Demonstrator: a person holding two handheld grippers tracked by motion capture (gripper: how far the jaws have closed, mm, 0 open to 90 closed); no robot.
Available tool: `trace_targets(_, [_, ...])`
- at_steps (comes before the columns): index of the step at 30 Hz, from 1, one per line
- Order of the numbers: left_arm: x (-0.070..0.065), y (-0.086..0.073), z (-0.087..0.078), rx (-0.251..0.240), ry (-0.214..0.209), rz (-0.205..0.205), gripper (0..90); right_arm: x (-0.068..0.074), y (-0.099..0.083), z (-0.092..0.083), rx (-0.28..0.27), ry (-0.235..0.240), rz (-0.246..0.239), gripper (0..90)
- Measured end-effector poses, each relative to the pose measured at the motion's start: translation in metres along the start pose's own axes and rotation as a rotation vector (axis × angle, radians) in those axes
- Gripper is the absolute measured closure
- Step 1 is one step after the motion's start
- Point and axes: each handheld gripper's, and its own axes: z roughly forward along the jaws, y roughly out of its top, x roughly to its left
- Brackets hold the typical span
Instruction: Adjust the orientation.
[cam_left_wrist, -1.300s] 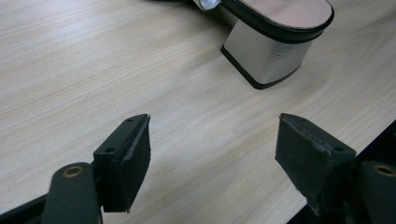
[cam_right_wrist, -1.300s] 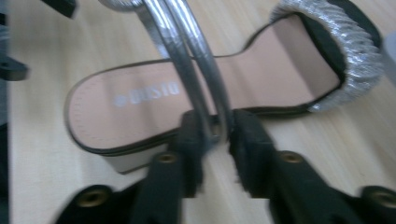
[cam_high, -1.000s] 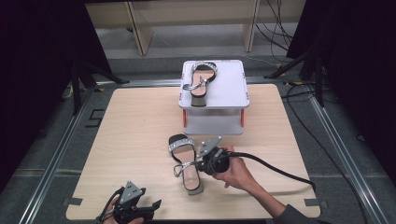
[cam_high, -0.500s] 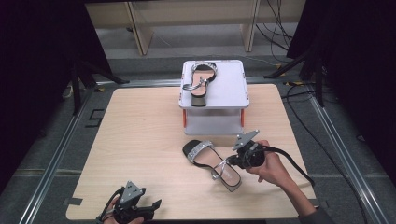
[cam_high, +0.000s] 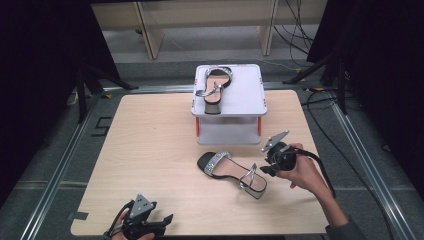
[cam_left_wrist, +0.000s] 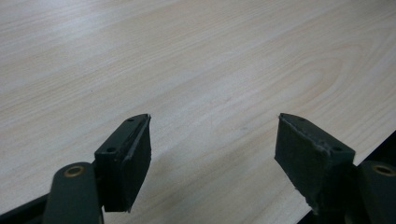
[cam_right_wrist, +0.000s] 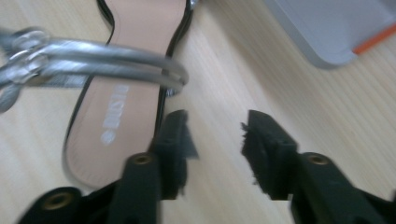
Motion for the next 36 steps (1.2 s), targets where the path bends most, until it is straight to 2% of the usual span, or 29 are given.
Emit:
trace_targets(1, [0.001,0.0,0.0,0.002,0.001,0.004,26.5,0.0,0.0,-0.008,-0.02,-0.005,0.011,55.2])
trace_targets(2, [0.0,0.001,0.0,0.002,-0.002,-0.002,26.5,0.001,0.002,-0.017,-0.061,-0.016,0.054,51.6])
trace_targets(3, [0.0,0.001,0.0,0.002,-0.002,-0.002,26.5,0.001,0.002,-0.017,-0.061,-0.016,0.054,51.6])
trace_targets(4, [-0.001,0.0,0.002,-0.015,-0.012,-0.017,26.5,0.007,0.012,-0.034,-0.121,-0.032,0.087,46.2])
trace_targets(5, [-0.001,0.0,0.001,-0.004,-0.014,-0.007,26.5,0.012,0.017,-0.037,-0.145,-0.049,0.088,43.1])
trace_targets(7, [-0.001,0.001,0.001,0.007,-0.015,-0.004,26.5,0.023,0.035,-0.043,-0.176,-0.048,0.088,39.2])
trace_targets(8, [-0.001,0.0,0.003,0.009,-0.002,0.008,26.5,0.029,0.045,-0.042,-0.188,-0.044,0.069,38.2])
trace_targets(9, [-0.001,0.0,0.003,0.009,-0.002,0.008,26.5,0.029,0.045,-0.042,-0.188,-0.044,0.069,38.2])
trace_targets(10, [-0.001,0.0,0.002,0.008,-0.011,0.006,26.5,0.042,0.063,-0.037,-0.171,-0.022,0.048,36.7])
trace_targets(11, [-0.001,0.0,0.002,0.008,-0.011,0.006,26.5,0.042,0.063,-0.037,-0.171,-0.022,0.048,36.7])
trace_targets(12, [-0.001,0.0,0.002,0.009,-0.01,0.001,26.5,0.052,0.082,-0.025,-0.168,-0.006,0.007,36.5])
trace_targets(13, [-0.001,0.0,0.002,0.009,-0.01,0.001,26.4,0.052,0.082,-0.025,-0.168,-0.006,0.007,36.5])
trace_targets(14, [-0.001,0.0,0.002,0.008,-0.005,0.005,26.5,0.059,0.095,-0.013,-0.119,-0.009,0.009,36.2])
trace_targets(15, [-0.002,0.0,0.001,0.006,-0.009,0.004,26.4,0.06,0.099,-0.007,-0.108,-0.009,-0.012,36.2])
trace_targets(17, [-0.002,0.0,0.0,0.003,-0.019,0.0,26.5,0.062,0.104,0.0,-0.087,-0.014,-0.009,36.2])
trace_targets(18, [-0.002,0.0,0.0,0.002,-0.018,0.0,26.5,0.066,0.111,0.015,-0.038,-0.012,-0.009,35.9])
trace_targets(19, [-0.002,0.0,0.0,0.002,-0.018,0.0,26.4,0.066,0.111,0.015,-0.038,-0.012,-0.009,35.9])
trace_targets(20, [-0.002,0.0,0.0,0.002,-0.019,0.003,26.5,0.067,0.114,0.029,0.005,-0.004,-0.009,35.9])
trace_targets(21, [-0.002,0.0,0.0,0.003,-0.018,-0.001,26.5,0.068,0.115,0.033,0.022,0.001,0.003,36.0])
trace_targets(23, [-0.003,0.0,0.001,-0.004,-0.02,0.001,26.5,0.068,0.115,0.044,0.064,-0.021,-0.004,35.9])
trace_targets(25, [-0.003,0.0,0.0,-0.001,-0.019,0.002,26.5,0.067,0.115,0.052,0.105,-0.042,-0.015,35.2])
trace_targets(31, [-0.002,-0.001,0.0,-0.005,-0.018,0.003,26.5,0.066,0.112,0.065,0.159,-0.05,-0.027,33.6])
trace_targets(33, [-0.002,0.0,0.0,0.004,0.0,0.013,26.5,0.066,0.11,0.07,0.193,-0.054,-0.035,31.7])
trace_targets(35, [-0.001,0.0,0.001,0.001,0.0,0.013,26.5,0.066,0.107,0.071,0.213,-0.052,-0.032,31.6])
trace_targets(36, [-0.002,-0.001,0.0,-0.009,-0.018,0.001,26.5,0.062,0.102,0.072,0.2,-0.011,-0.02,33.2])
